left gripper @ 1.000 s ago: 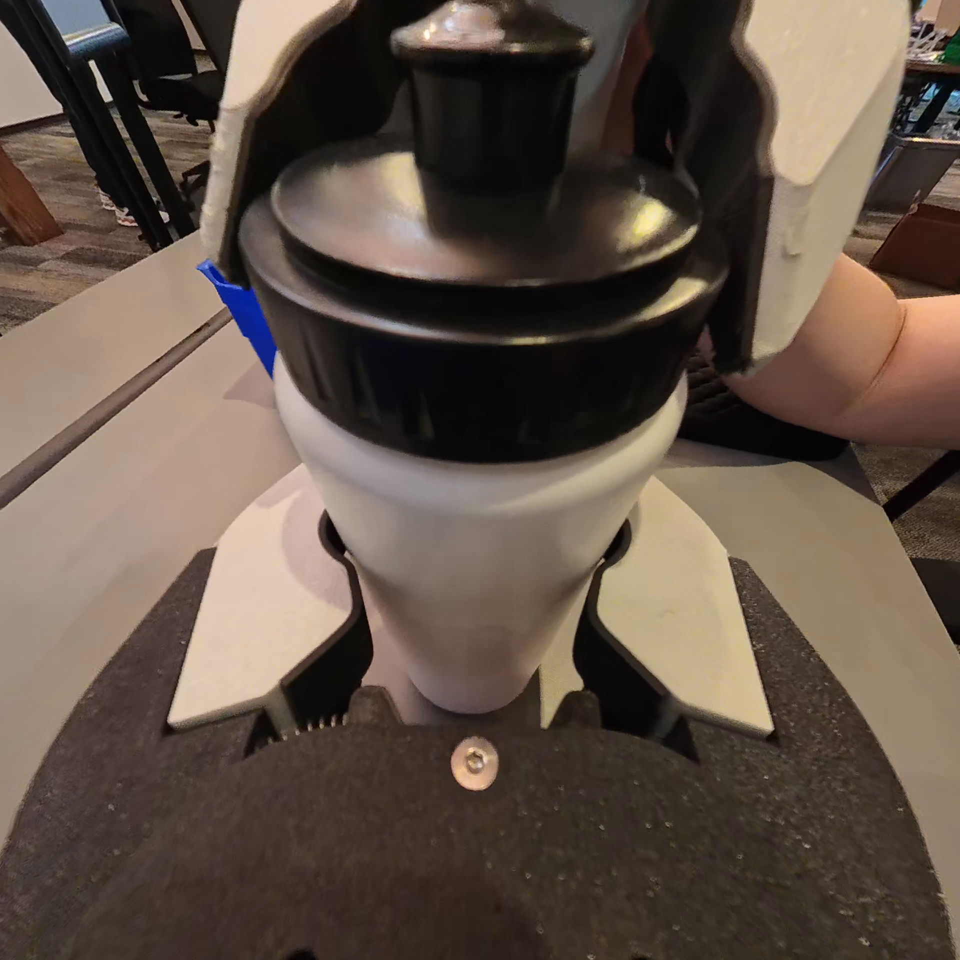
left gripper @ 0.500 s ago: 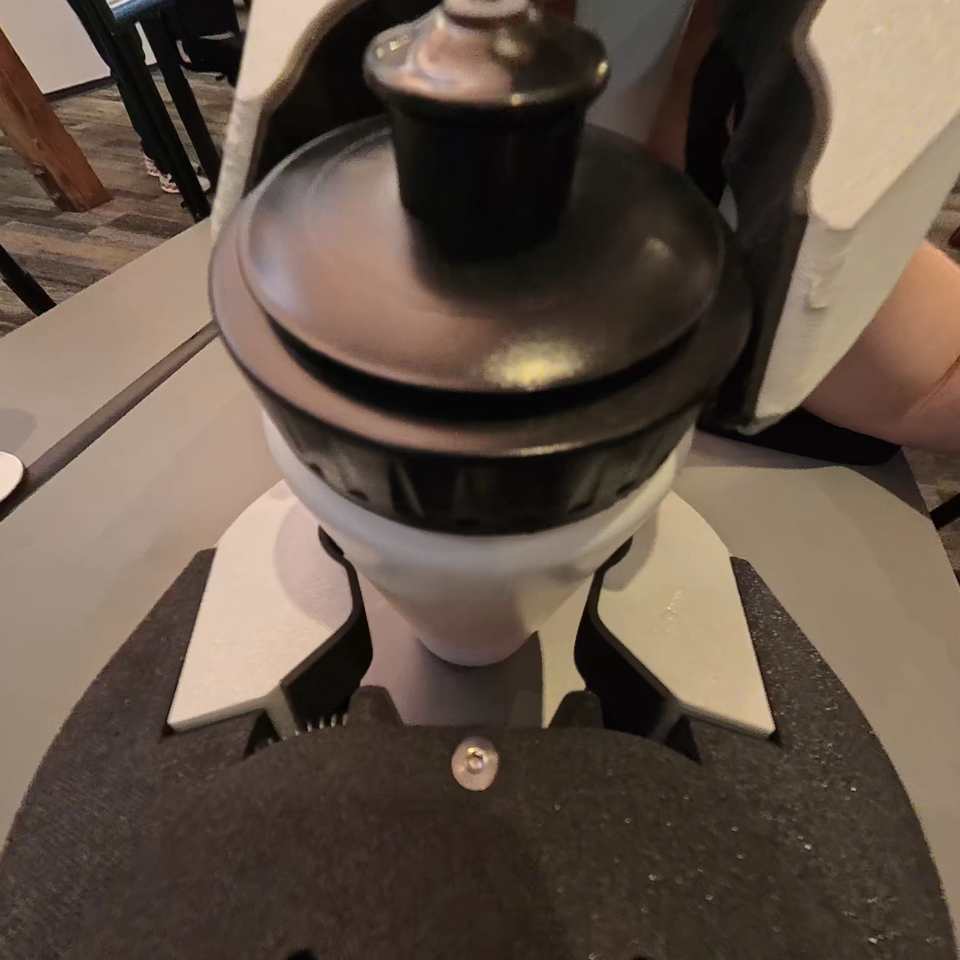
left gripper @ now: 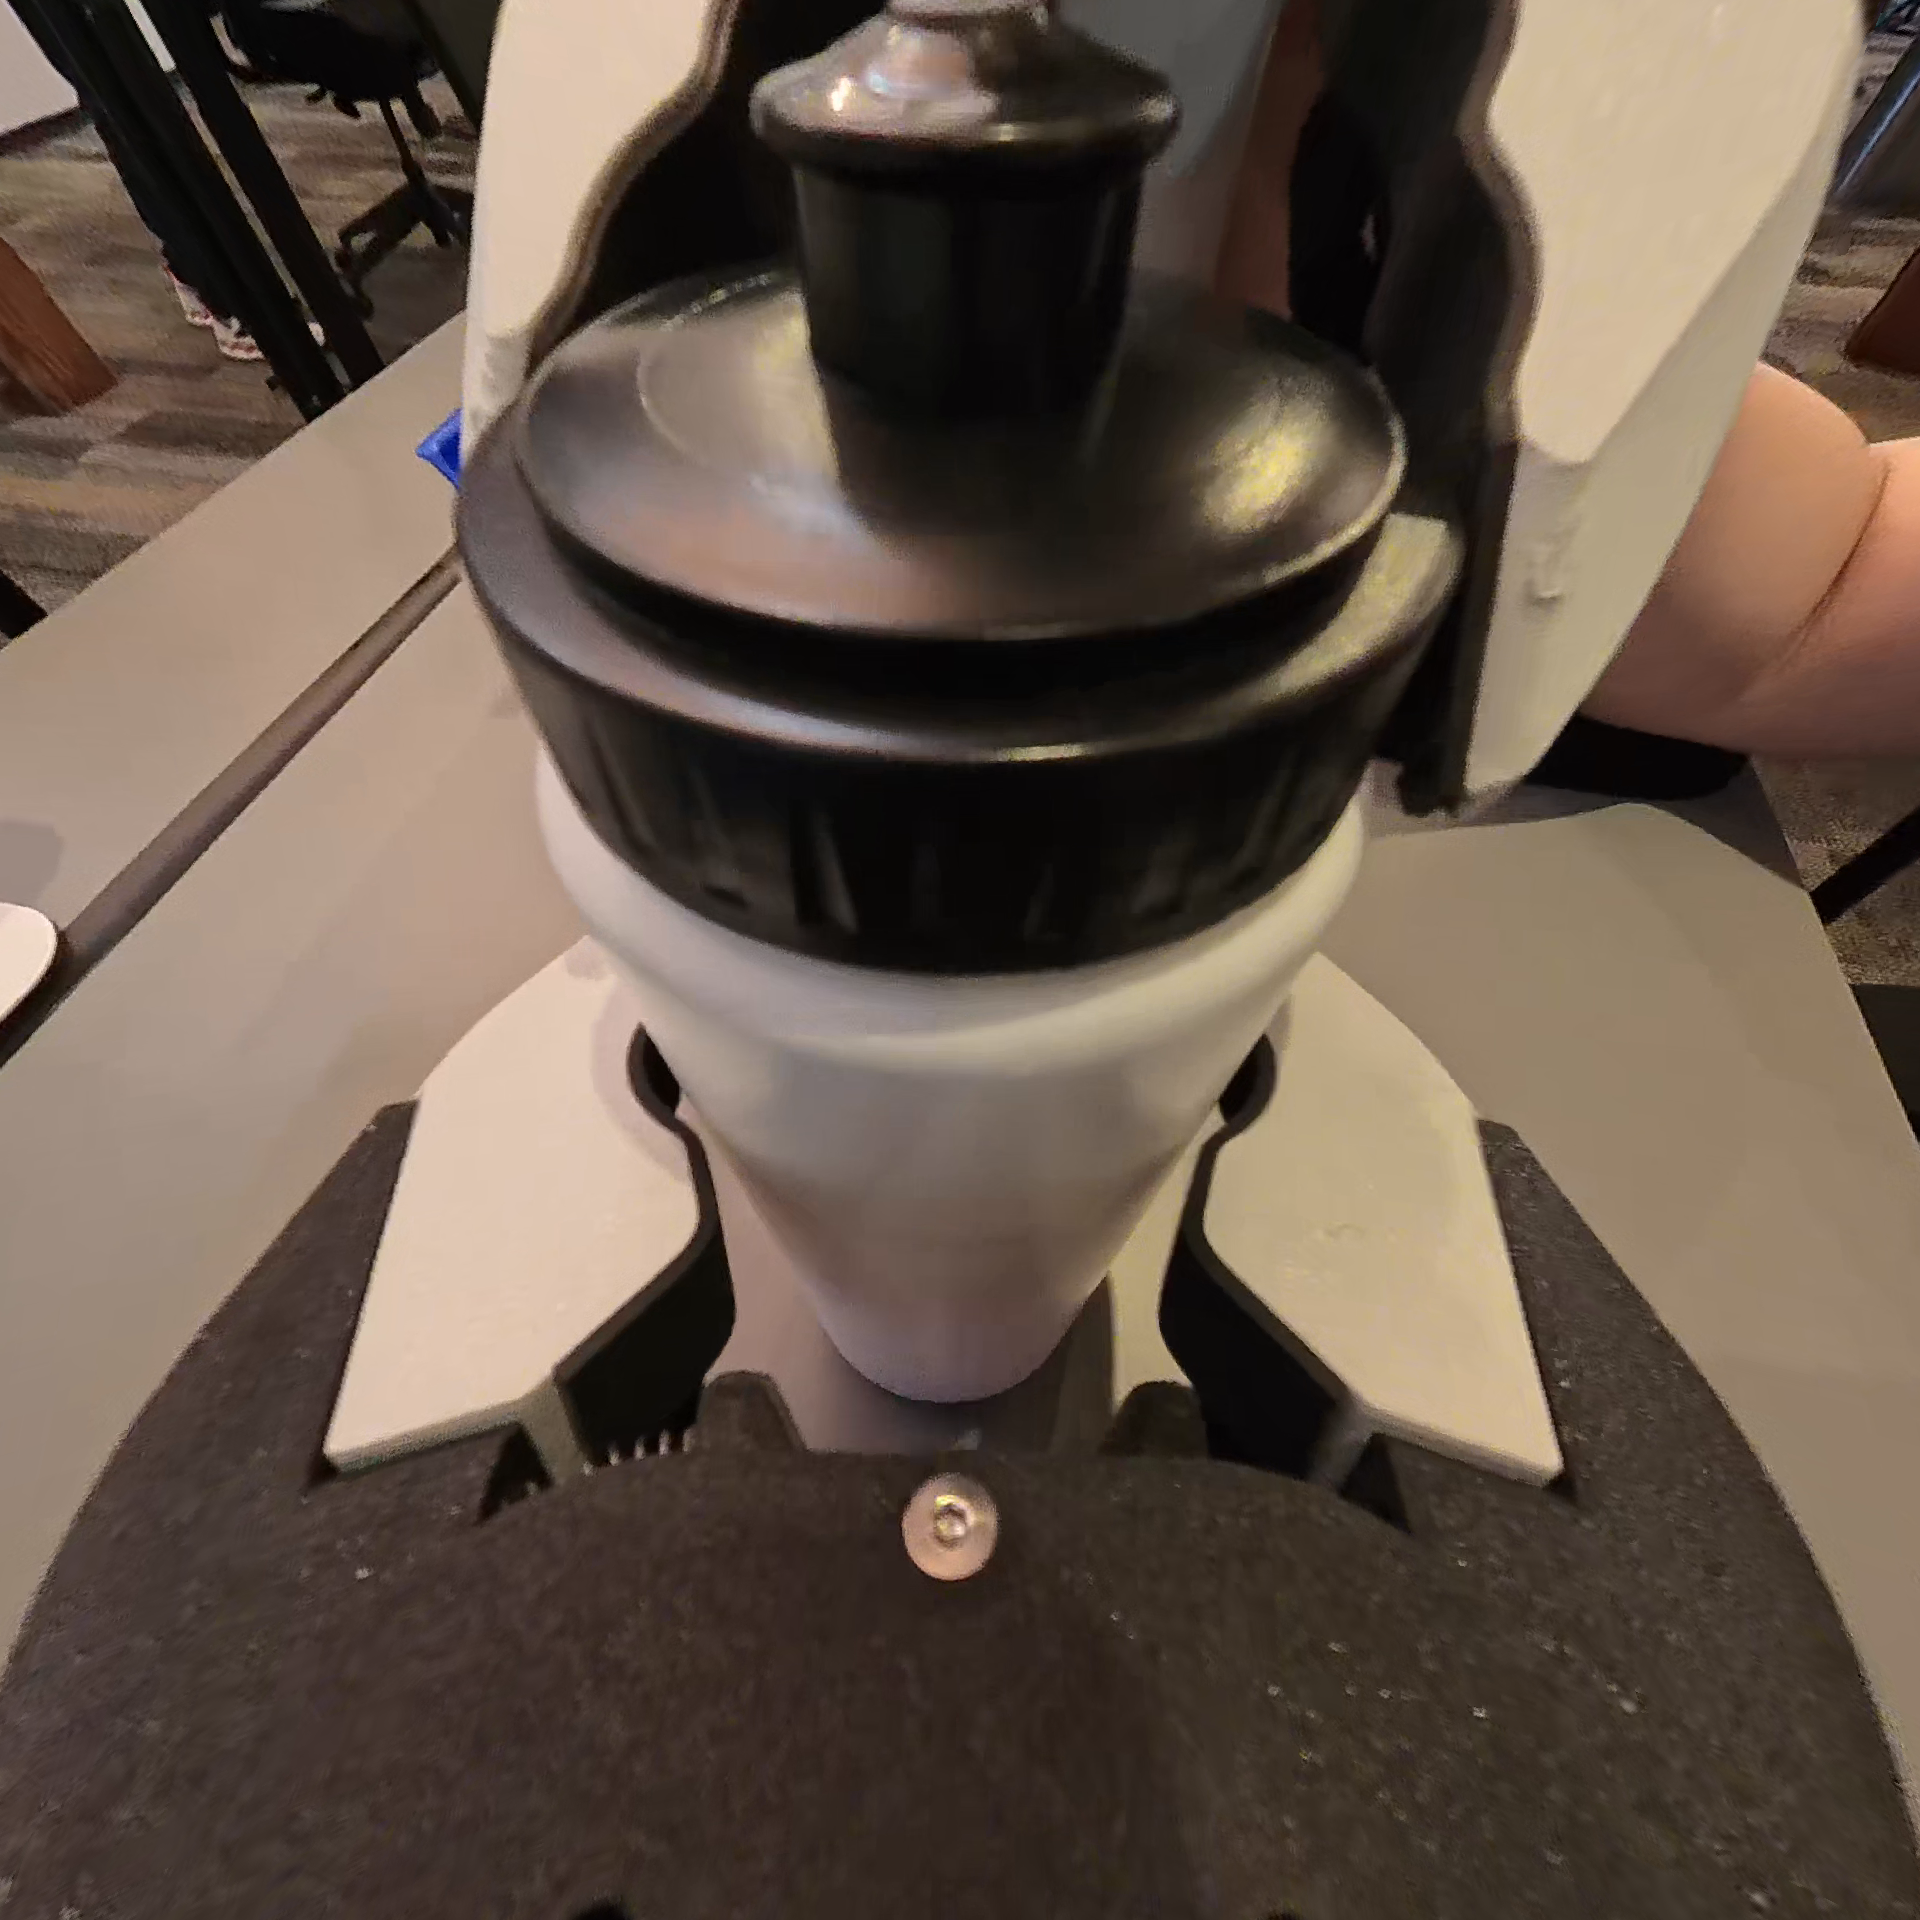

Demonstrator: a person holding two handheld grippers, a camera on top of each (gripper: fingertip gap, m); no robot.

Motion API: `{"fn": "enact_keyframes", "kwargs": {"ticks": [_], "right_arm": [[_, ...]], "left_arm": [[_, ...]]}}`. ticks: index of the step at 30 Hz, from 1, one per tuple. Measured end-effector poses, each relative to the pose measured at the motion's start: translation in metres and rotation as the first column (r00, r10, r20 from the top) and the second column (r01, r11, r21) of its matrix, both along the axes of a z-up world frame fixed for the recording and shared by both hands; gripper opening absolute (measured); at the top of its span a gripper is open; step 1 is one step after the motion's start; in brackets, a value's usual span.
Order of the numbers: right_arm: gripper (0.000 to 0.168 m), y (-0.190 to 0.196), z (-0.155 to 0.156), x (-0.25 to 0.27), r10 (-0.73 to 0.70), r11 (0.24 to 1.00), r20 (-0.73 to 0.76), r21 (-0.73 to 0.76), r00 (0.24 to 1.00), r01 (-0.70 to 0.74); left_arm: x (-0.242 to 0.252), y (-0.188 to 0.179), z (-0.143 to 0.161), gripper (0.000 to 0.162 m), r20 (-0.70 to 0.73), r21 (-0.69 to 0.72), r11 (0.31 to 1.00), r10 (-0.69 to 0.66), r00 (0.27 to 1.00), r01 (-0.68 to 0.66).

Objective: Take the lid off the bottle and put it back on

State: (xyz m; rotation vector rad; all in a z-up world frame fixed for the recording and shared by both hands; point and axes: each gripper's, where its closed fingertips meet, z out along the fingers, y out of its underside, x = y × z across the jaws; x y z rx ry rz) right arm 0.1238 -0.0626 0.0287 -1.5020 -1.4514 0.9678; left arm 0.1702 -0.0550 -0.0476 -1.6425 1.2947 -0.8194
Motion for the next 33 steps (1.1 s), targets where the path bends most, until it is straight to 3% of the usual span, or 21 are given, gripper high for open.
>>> {"fn": "enact_keyframes", "kwargs": {"ticks": [2,9,23,33], "right_arm": [[0.075,-0.005,0.000,-0.002,0.010,1.000,0.019,0.021,1.000,-0.011],[0.075,-0.001,-0.001,-0.004,-0.016,1.000,-0.001,-0.002,1.000,0.016],[0.074,0.005,-0.001,-0.004,-0.067,0.996,0.001,-0.054,0.998,0.067],[0.075,0.000,0.002,-0.001,0.000,1.000,-0.022,0.029,1.000,0.000]], "left_arm": [[0.004,-0.003,0.005,0.123,0.042,0.019,1.000,-0.018,0.999,0.018],[0.008,-0.004,0.021,0.106,0.224,-0.007,0.999,-0.035,0.974,0.038],[0.005,0.002,0.019,0.103,0.193,-0.043,0.999,0.026,0.981,-0.019],[0.009,-0.003,0.016,0.103,0.149,-0.011,1.000,-0.007,0.989,0.009]]}}
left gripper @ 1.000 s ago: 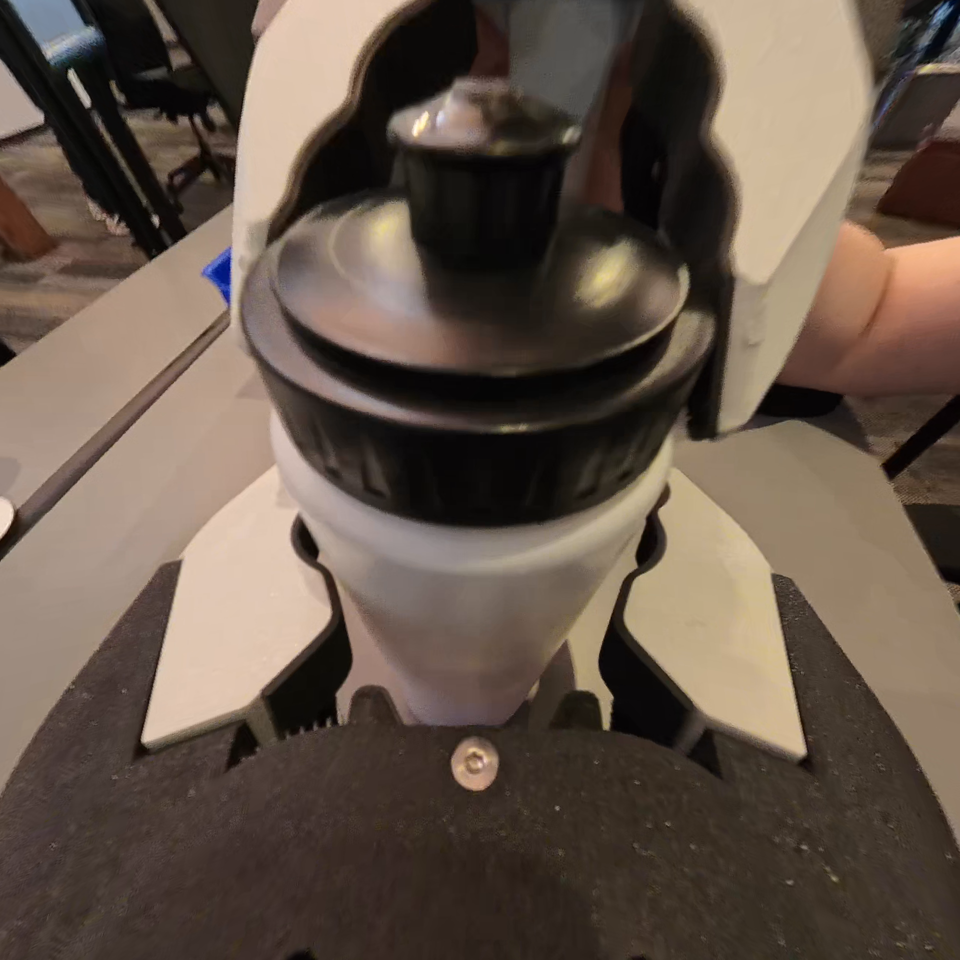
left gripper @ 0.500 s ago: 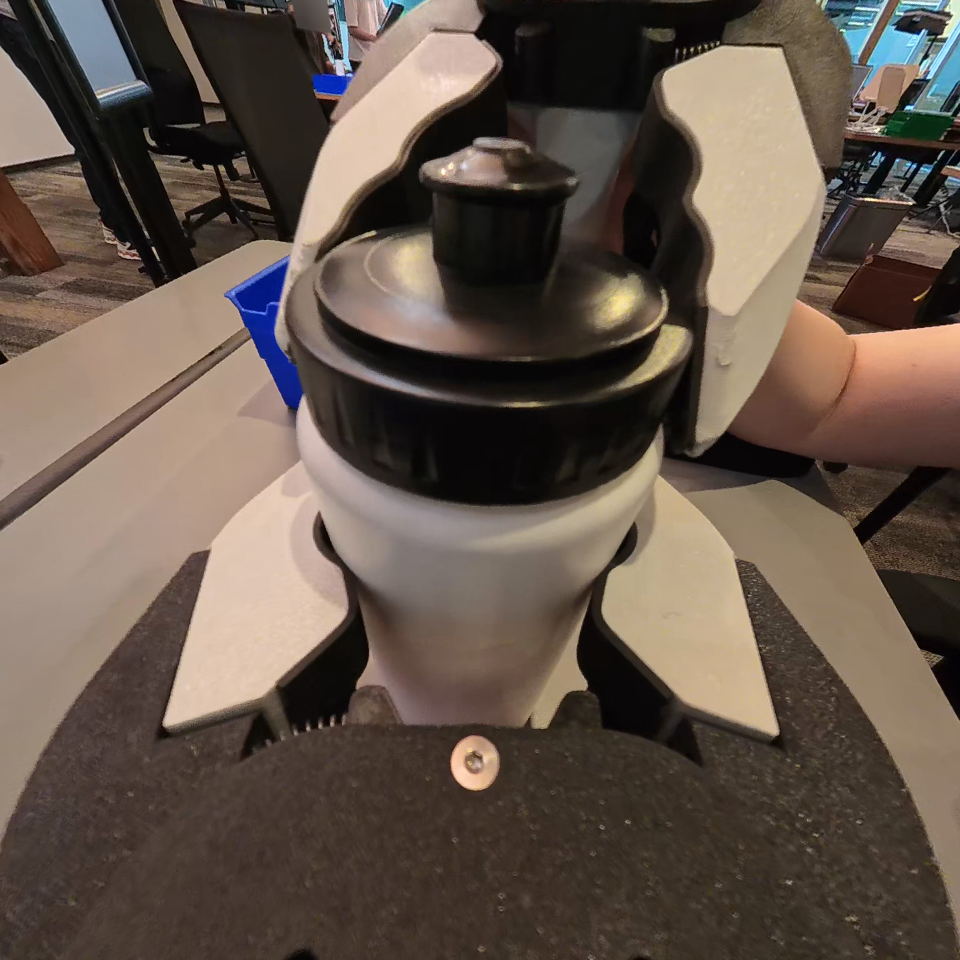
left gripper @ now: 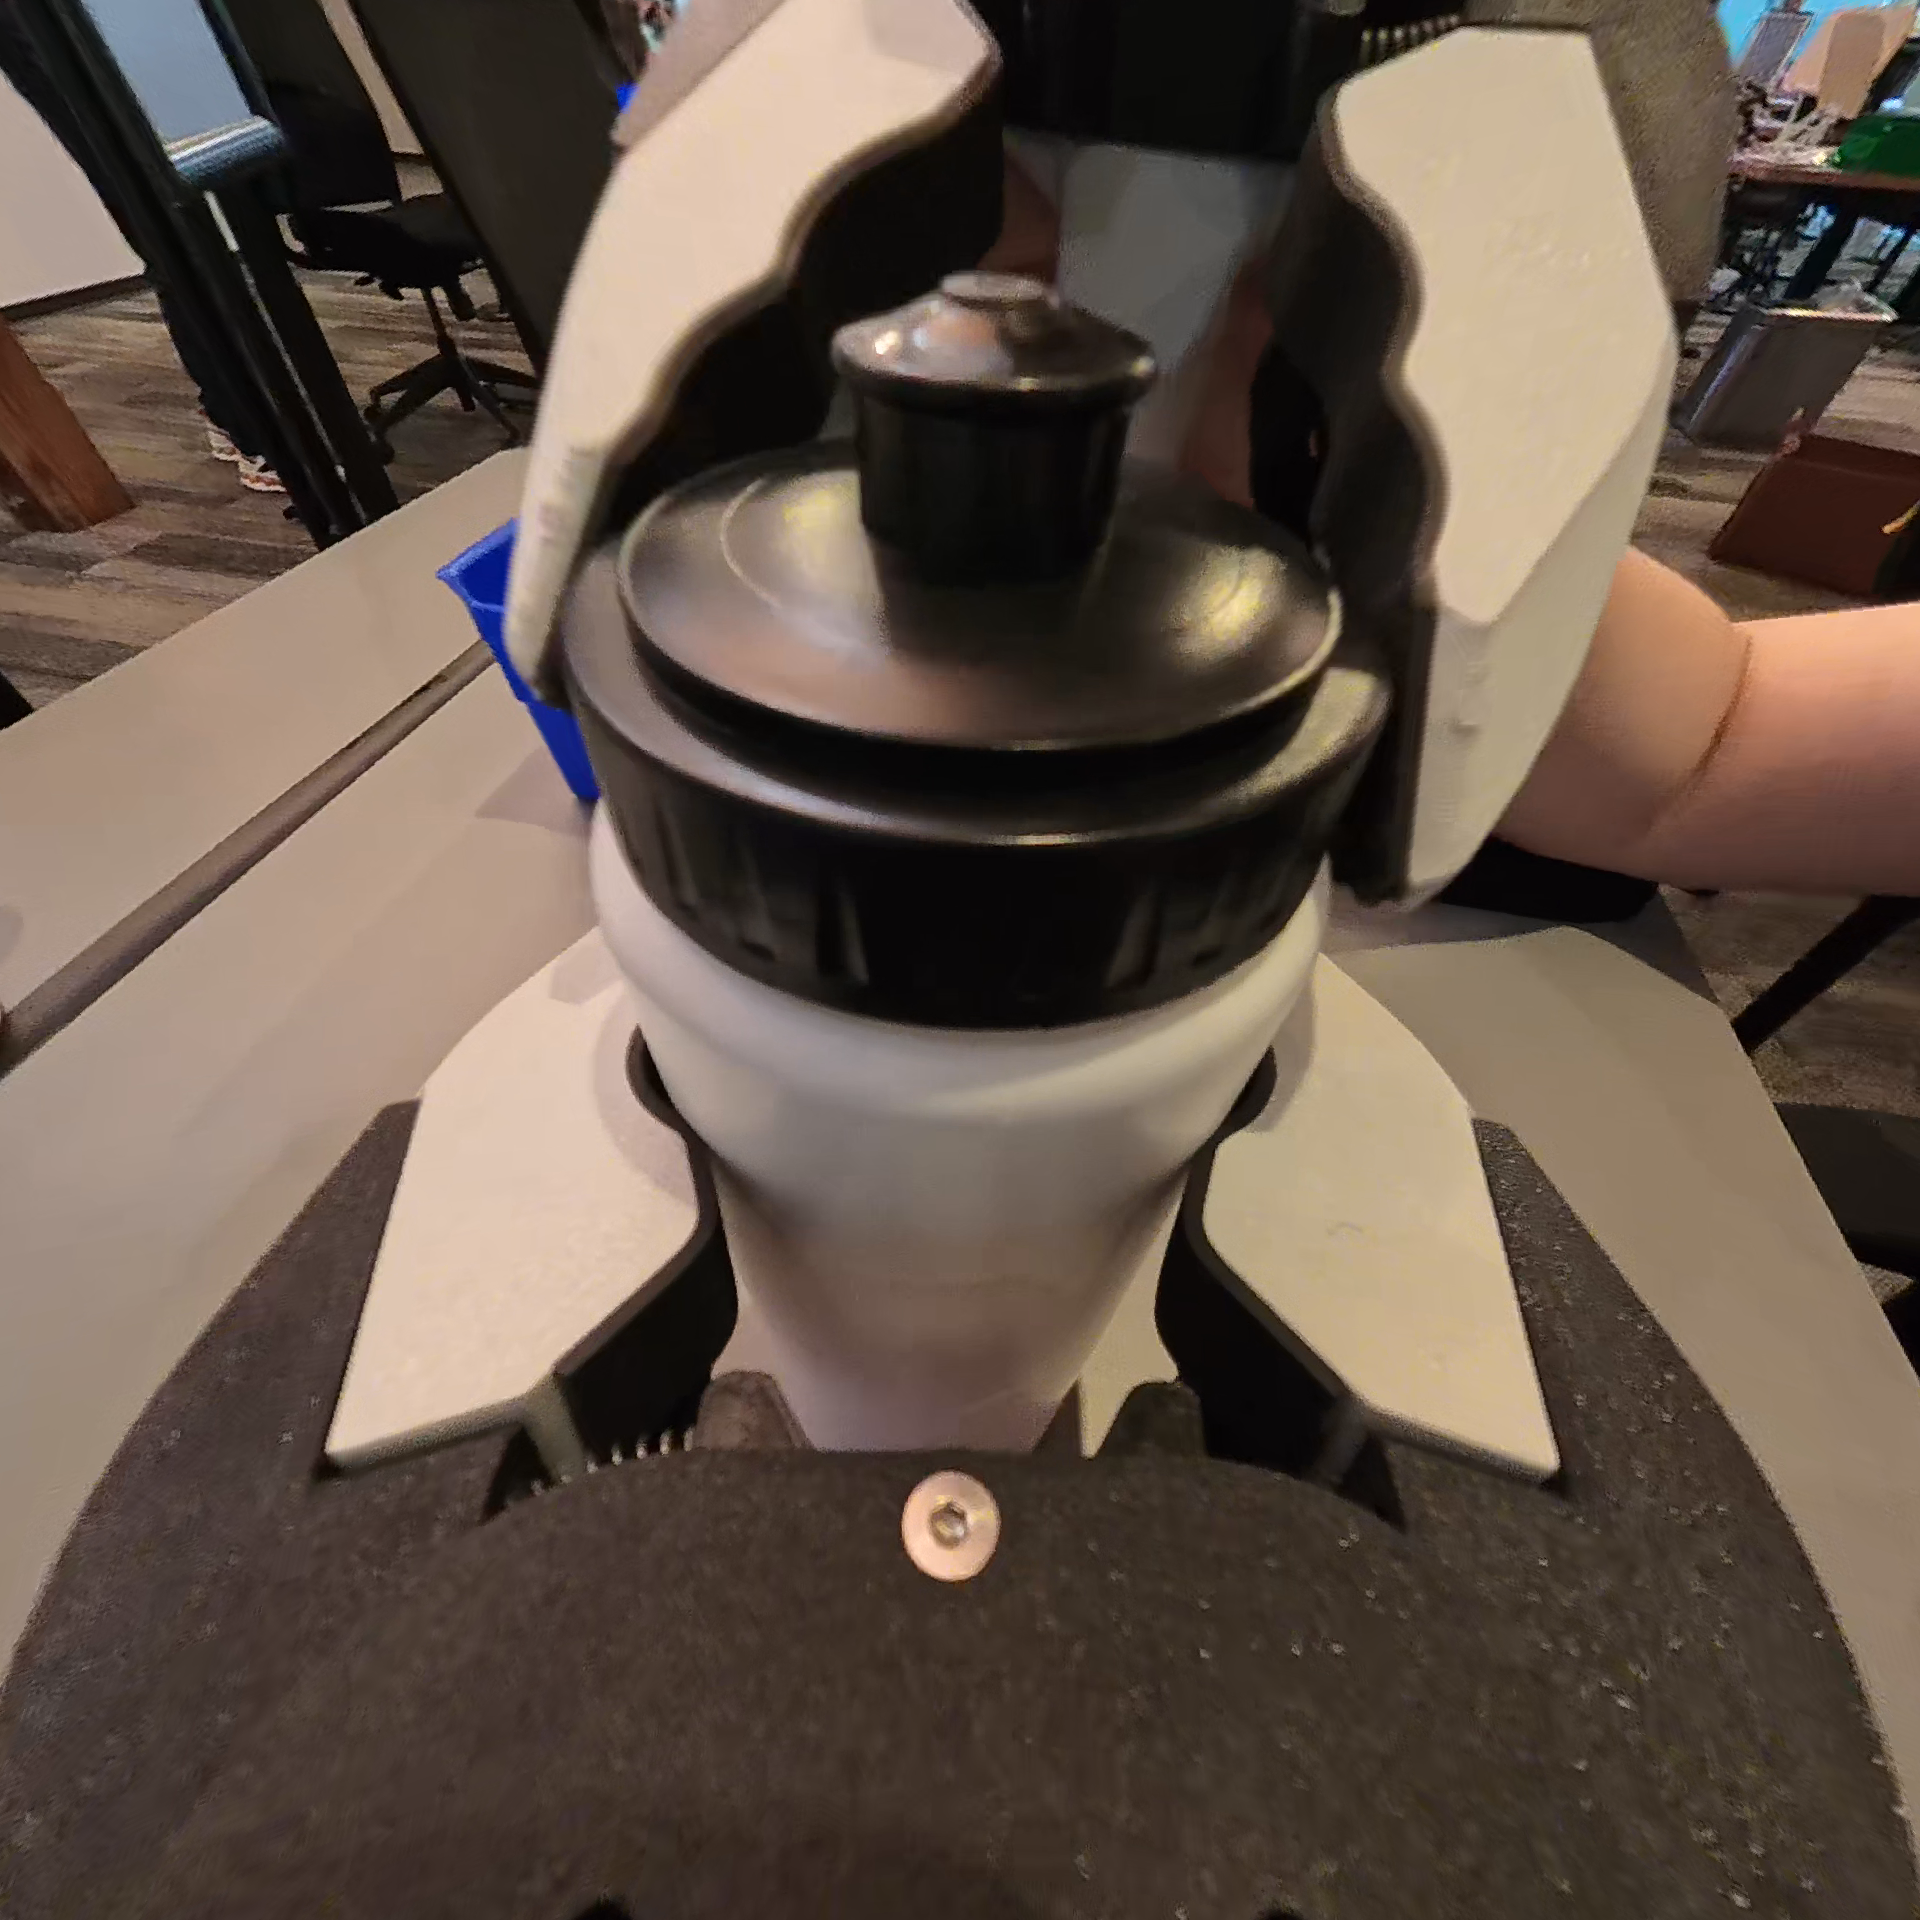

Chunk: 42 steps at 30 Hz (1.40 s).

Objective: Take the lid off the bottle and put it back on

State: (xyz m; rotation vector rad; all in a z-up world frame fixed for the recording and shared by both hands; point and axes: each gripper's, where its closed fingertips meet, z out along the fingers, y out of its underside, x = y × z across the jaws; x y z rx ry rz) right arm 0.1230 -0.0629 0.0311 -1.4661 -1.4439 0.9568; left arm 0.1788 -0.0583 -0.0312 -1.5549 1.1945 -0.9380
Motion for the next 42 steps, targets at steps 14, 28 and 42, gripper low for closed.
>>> {"fn": "enact_keyframes", "kwargs": {"ticks": [14,28,42], "right_arm": [[0.075,0.002,0.001,-0.004,-0.020,0.998,-0.034,-0.058,0.999,0.019],[0.097,0.015,-0.017,-0.013,-0.033,0.968,-0.104,-0.252,0.994,0.006],[0.080,0.010,-0.011,-0.021,-0.044,0.831,-0.207,-0.551,0.977,-0.079]], "left_arm": [[-0.005,0.002,-0.001,0.102,-0.010,-0.024,0.999,0.029,1.000,-0.029],[-0.016,0.006,0.012,0.101,0.139,-0.249,0.969,0.033,0.990,0.003],[-0.022,-0.017,0.018,0.103,0.172,-0.562,0.812,-0.067,0.983,0.154]]}}
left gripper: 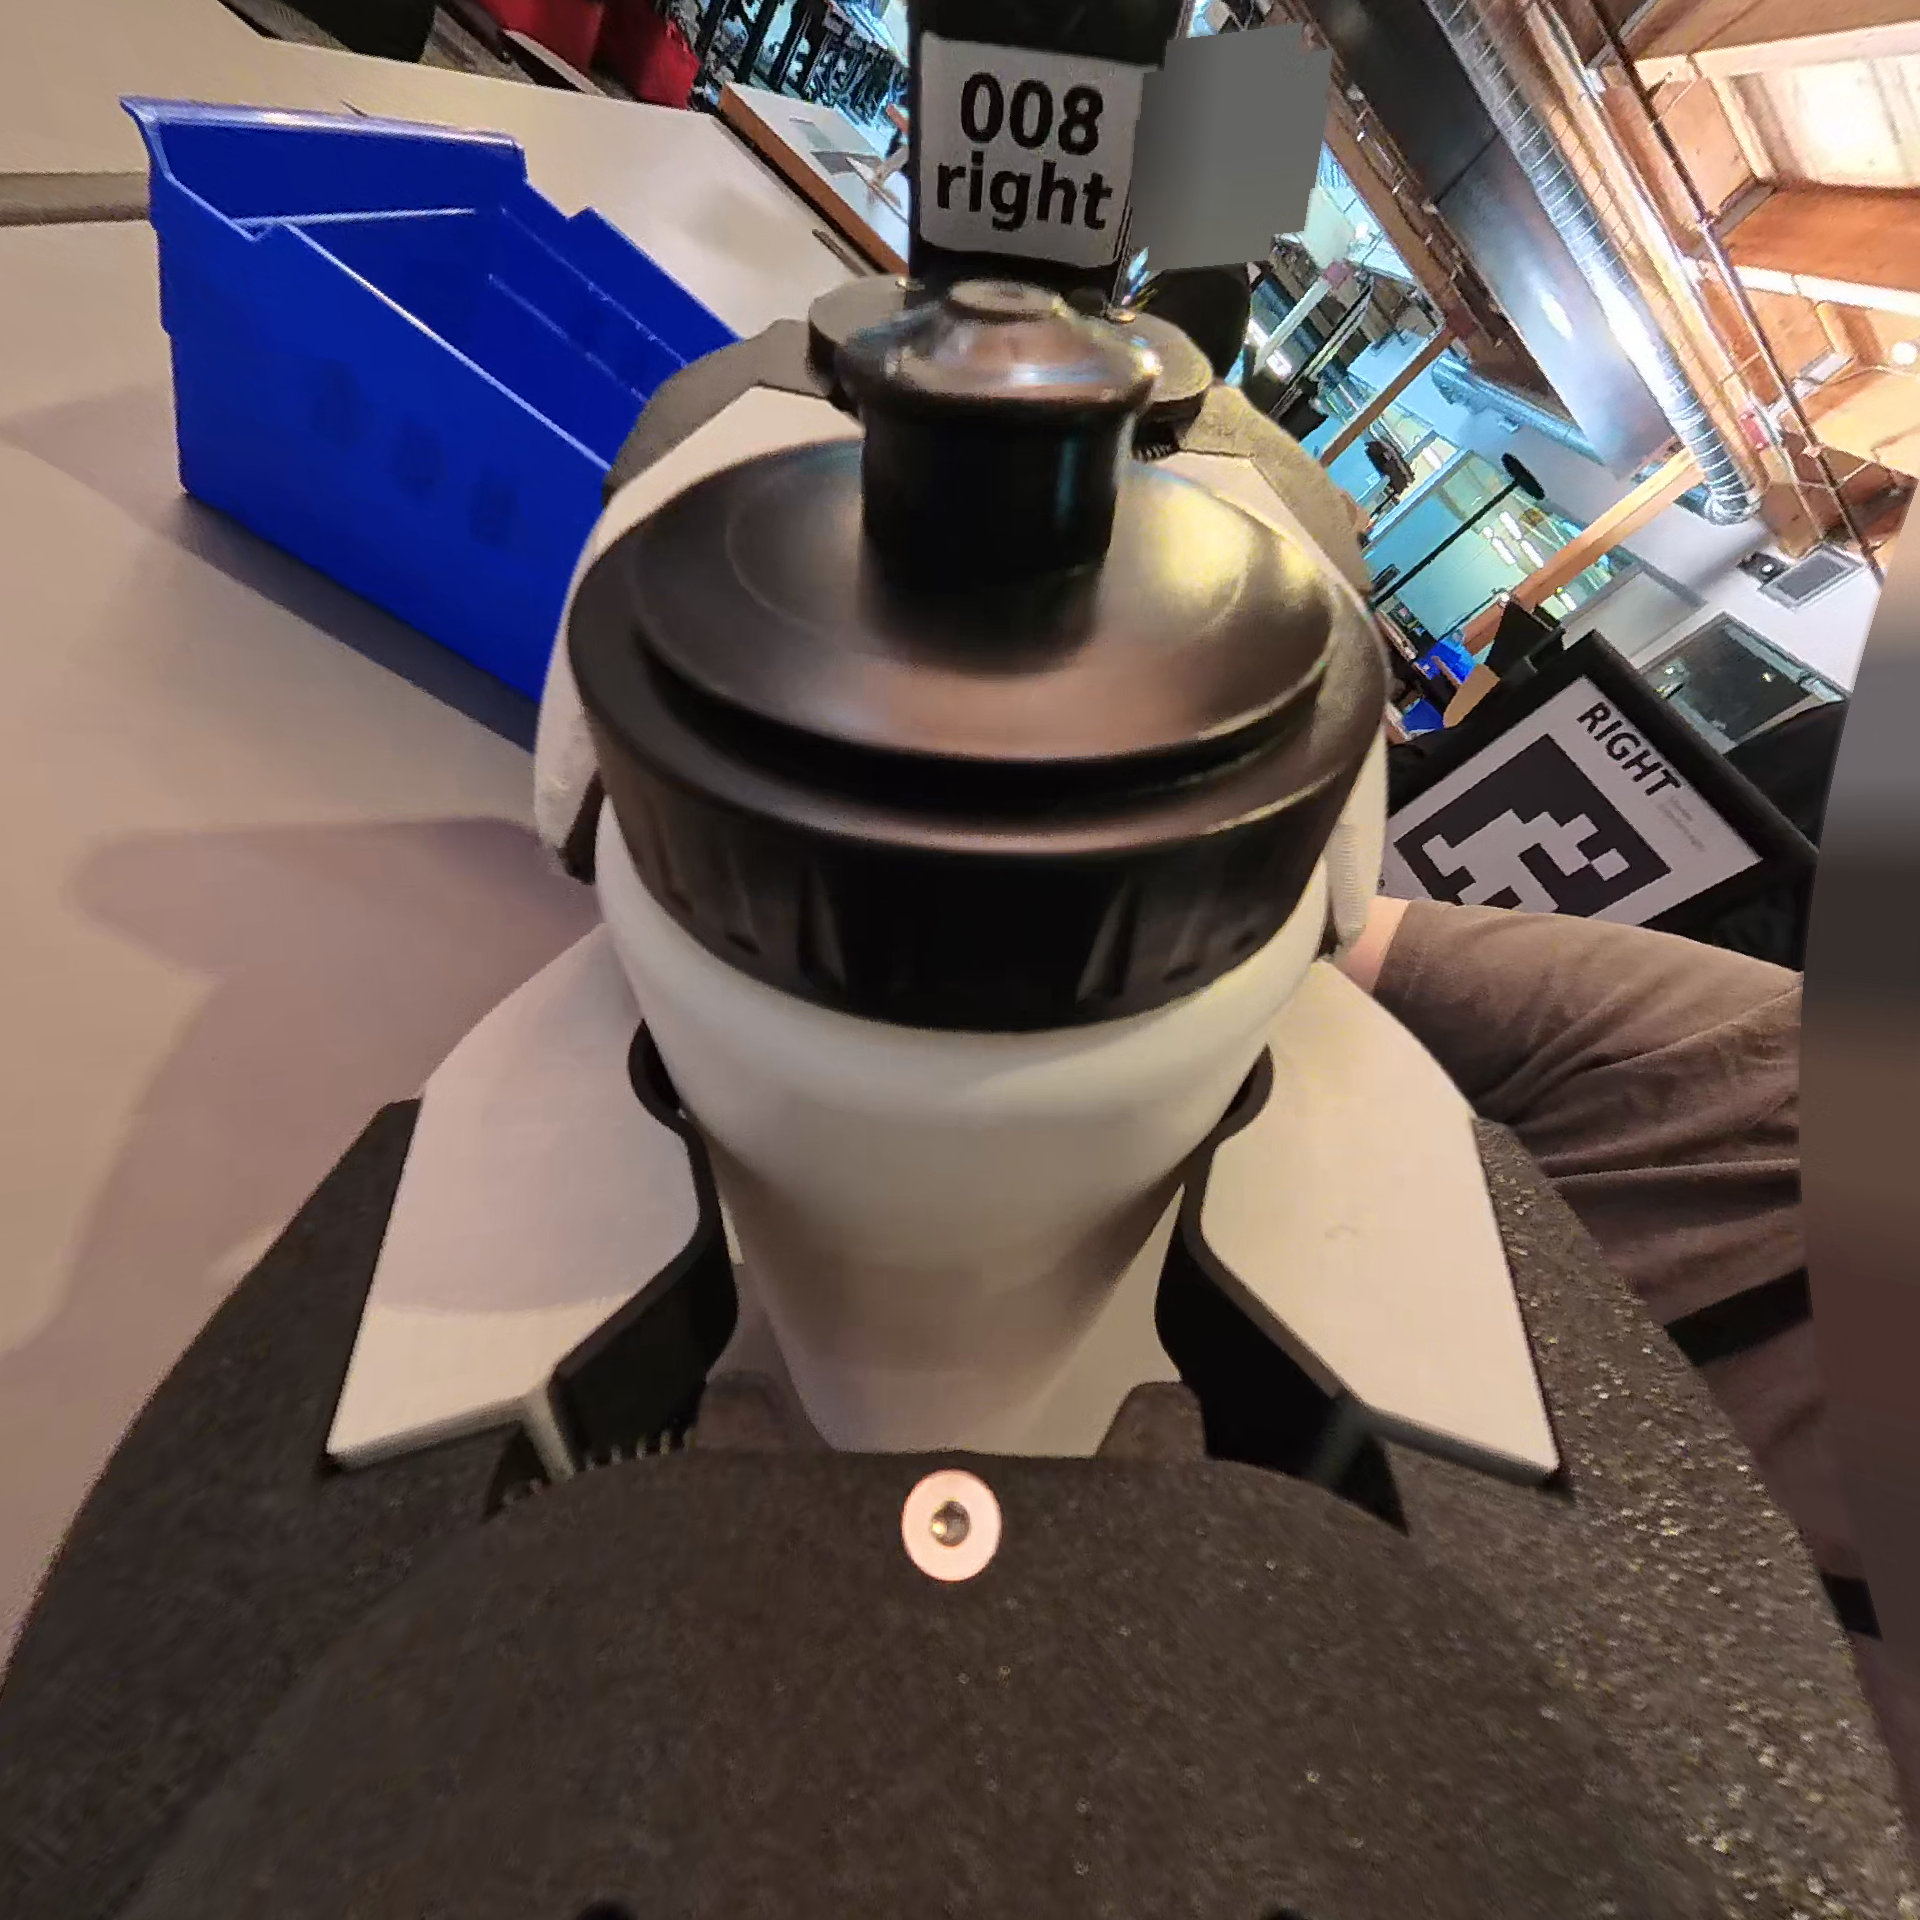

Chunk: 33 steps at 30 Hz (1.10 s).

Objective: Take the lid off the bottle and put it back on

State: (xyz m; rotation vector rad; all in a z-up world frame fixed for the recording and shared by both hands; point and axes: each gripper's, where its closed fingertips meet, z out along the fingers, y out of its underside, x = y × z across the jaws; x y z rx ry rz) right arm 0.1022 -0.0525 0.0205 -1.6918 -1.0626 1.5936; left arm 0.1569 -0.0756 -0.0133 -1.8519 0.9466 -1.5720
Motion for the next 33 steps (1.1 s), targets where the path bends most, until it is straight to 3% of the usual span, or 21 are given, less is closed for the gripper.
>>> {"fn": "enact_keyframes", "kwargs": {"ticks": [12,14,18,20,25,33], "right_arm": [[0.081,0.001,-0.002,0.000,-0.002,1.000,0.016,-0.024,1.000,0.002],[0.081,-0.001,0.001,0.002,0.004,1.000,0.029,0.024,1.000,-0.004],[0.085,-0.003,0.027,0.013,-0.034,0.980,-0.018,0.194,0.999,0.037],[0.085,-0.006,0.024,0.015,-0.042,0.965,0.046,0.260,0.998,0.029],[0.092,-0.011,0.006,0.007,-0.075,0.906,0.166,0.423,0.983,-0.002],[0.087,-0.017,-0.009,-0.002,-0.061,0.881,0.227,0.471,0.972,-0.055]], "left_arm": [[0.001,0.000,-0.001,0.103,0.009,-0.020,1.000,-0.006,1.000,0.006],[0.001,0.000,-0.002,0.103,-0.009,0.034,0.999,-0.015,1.000,0.016],[0.000,0.009,-0.010,0.102,-0.104,0.285,0.958,0.057,0.993,-0.025],[0.001,0.009,-0.005,0.103,-0.084,0.365,0.930,0.075,0.994,-0.039],[-0.003,0.015,0.007,0.102,-0.043,0.492,0.865,0.140,0.989,-0.101],[0.000,0.014,-0.005,0.103,-0.123,0.602,0.796,0.173,0.977,-0.065]]}}
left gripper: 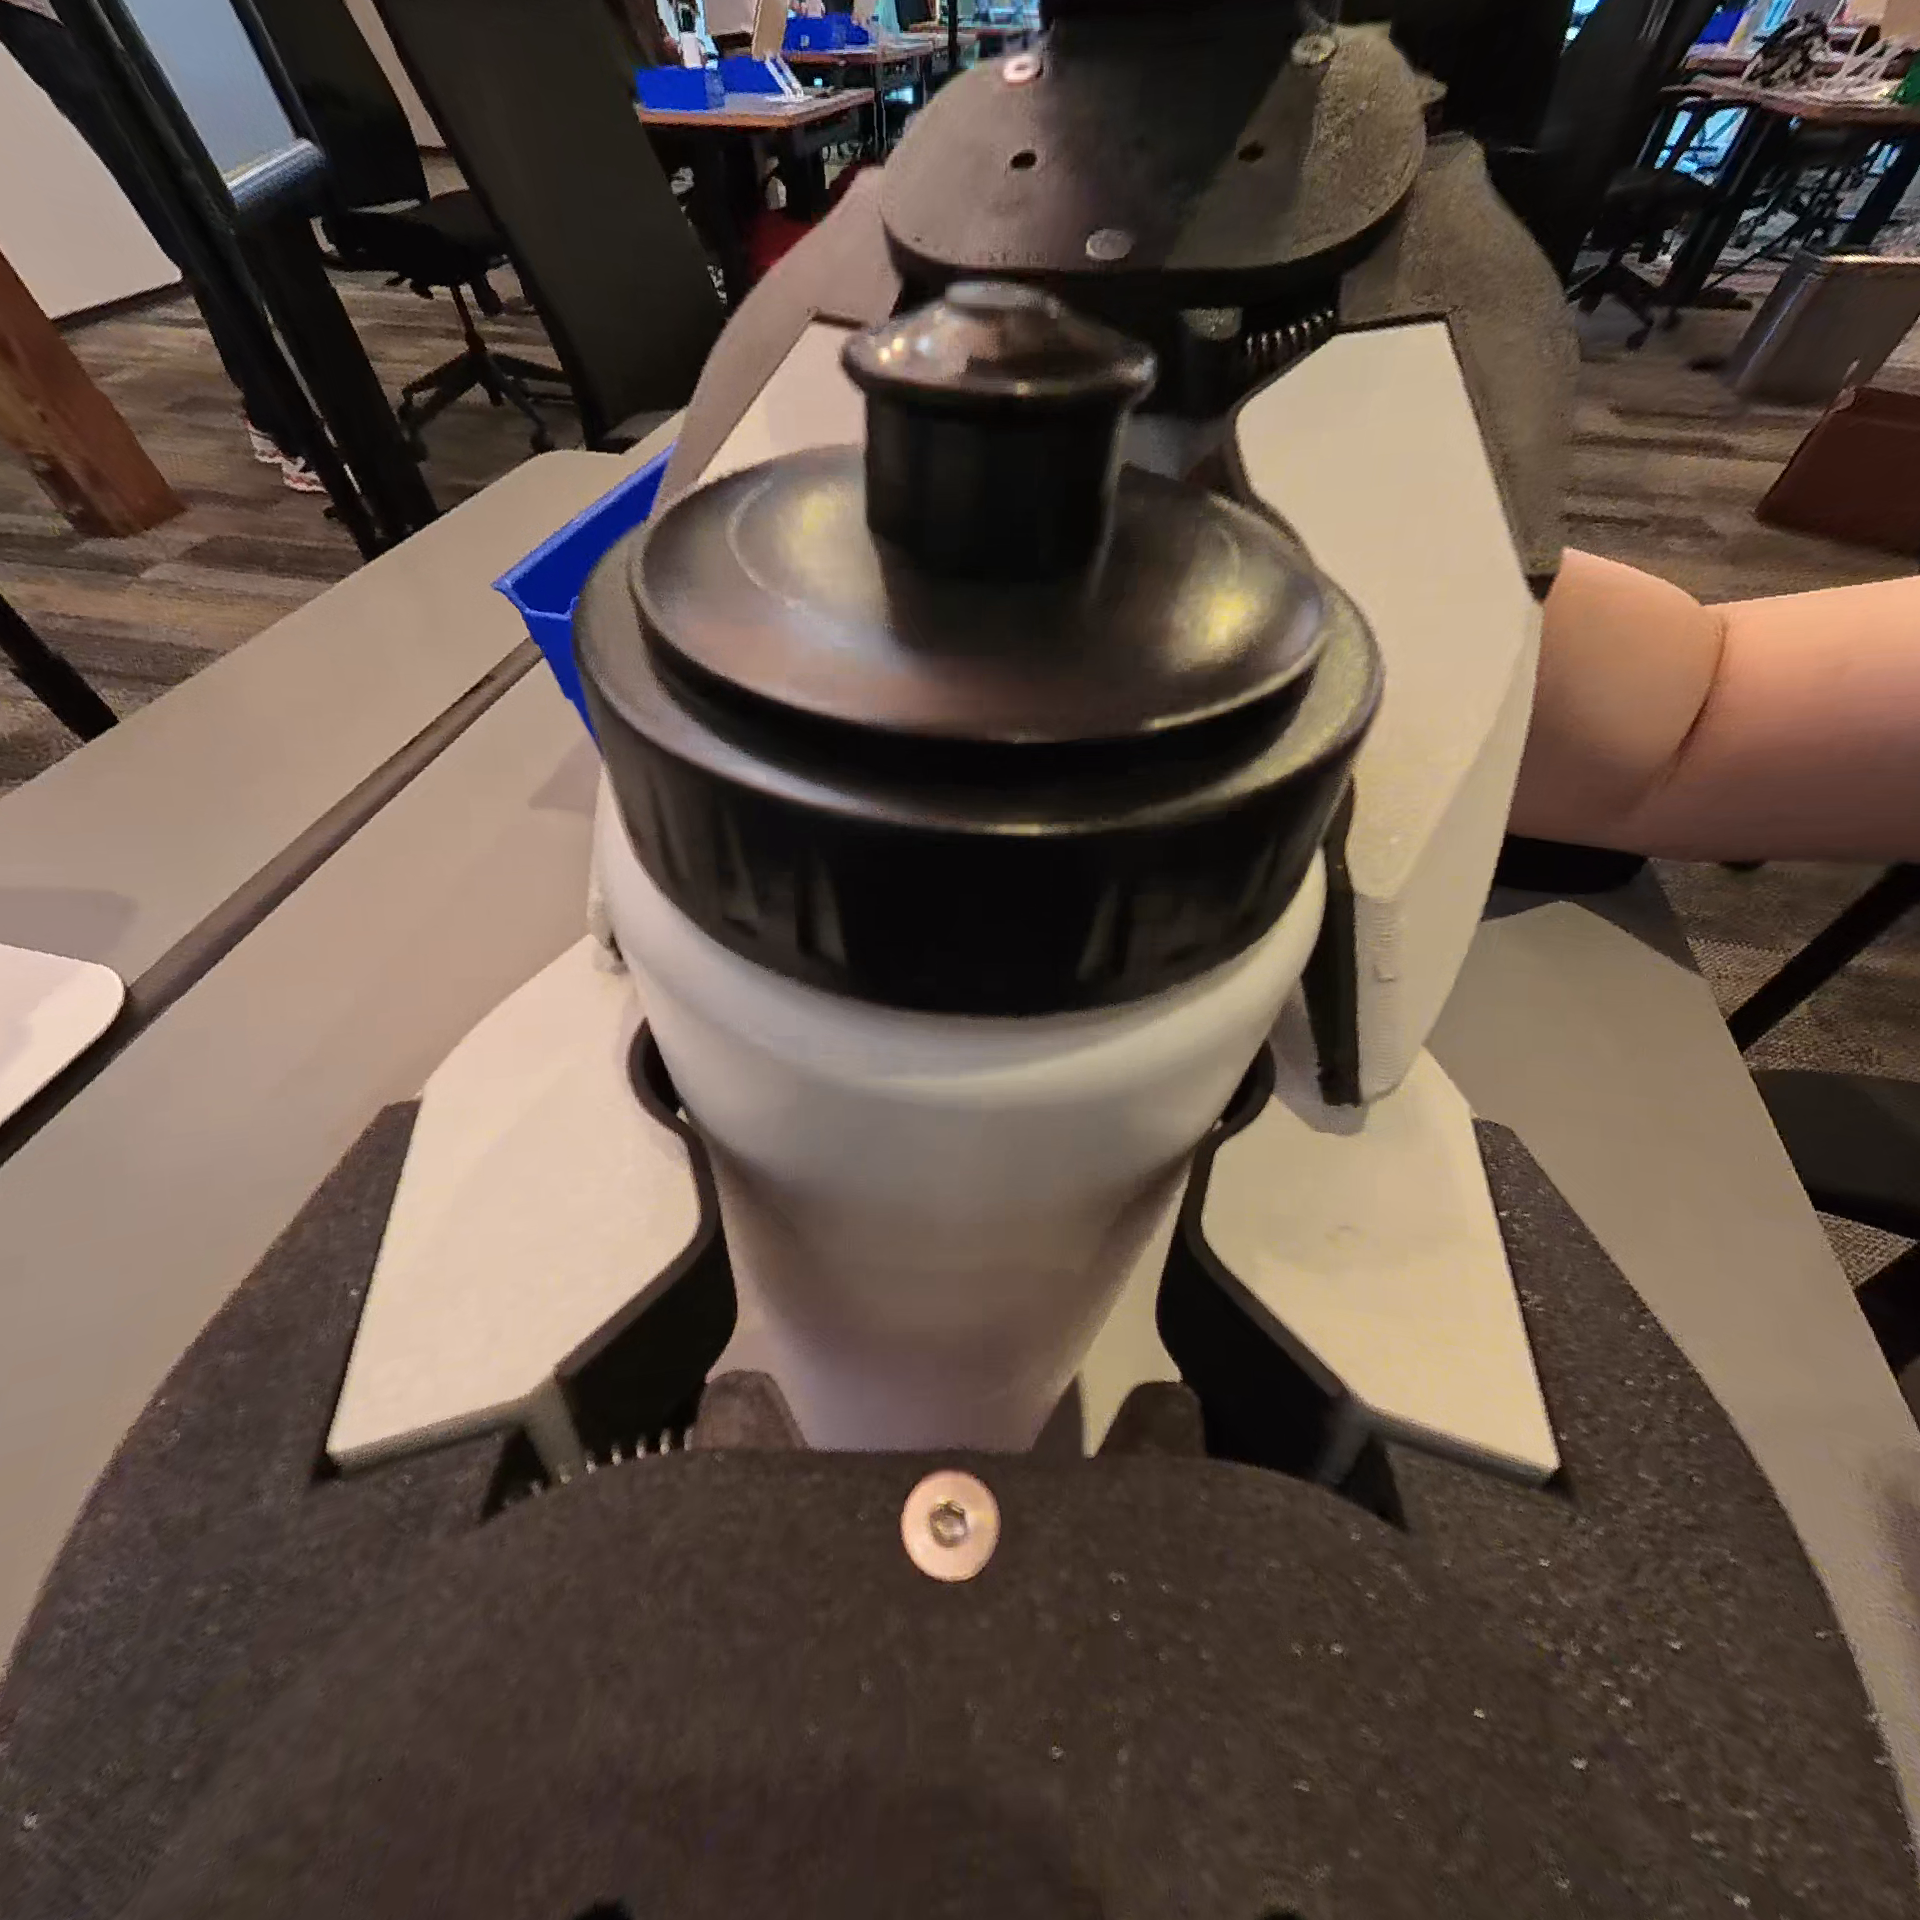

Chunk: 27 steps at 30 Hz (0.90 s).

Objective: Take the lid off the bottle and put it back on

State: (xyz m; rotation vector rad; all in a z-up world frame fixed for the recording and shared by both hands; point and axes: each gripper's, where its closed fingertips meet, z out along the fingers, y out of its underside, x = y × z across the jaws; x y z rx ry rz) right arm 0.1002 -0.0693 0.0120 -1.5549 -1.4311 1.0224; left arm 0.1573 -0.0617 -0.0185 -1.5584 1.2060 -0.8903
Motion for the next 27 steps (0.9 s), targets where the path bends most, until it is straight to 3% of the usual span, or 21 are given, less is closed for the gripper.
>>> {"fn": "enact_keyframes", "kwargs": {"ticks": [6,12,16,19,21,24,27], "right_arm": [[0.087,0.007,0.003,0.006,-0.041,0.998,0.015,0.054,0.999,0.041],[0.087,0.039,0.053,0.058,-0.220,0.973,-0.114,0.050,0.969,0.227],[0.087,0.065,0.104,0.135,-0.418,0.895,-0.250,0.052,0.874,0.443],[0.087,0.082,0.119,0.196,-0.556,0.803,-0.292,0.052,0.778,0.594],[0.086,0.100,0.107,0.229,-0.643,0.735,-0.249,0.064,0.724,0.675],[0.087,0.135,0.062,0.267,-0.755,0.645,-0.119,0.047,0.645,0.763],[0.087,0.148,0.024,0.278,-0.741,0.671,-0.039,-0.035,0.670,0.741]], "left_arm": [[-0.005,0.008,-0.001,0.113,0.012,0.014,0.999,0.050,0.999,-0.050],[-0.015,0.020,-0.002,0.118,0.052,-0.018,0.994,0.110,0.993,-0.109],[-0.018,0.025,-0.004,0.116,0.039,-0.023,0.989,0.144,0.989,-0.143],[-0.017,0.024,-0.005,0.114,0.047,-0.049,0.989,0.140,0.989,-0.137],[-0.016,0.024,-0.006,0.114,0.047,-0.054,0.990,0.133,0.990,-0.130],[-0.016,0.022,-0.007,0.113,0.045,-0.058,0.991,0.126,0.991,-0.123],[-0.016,0.021,-0.004,0.112,0.055,-0.060,0.991,0.119,0.991,-0.116]]}}
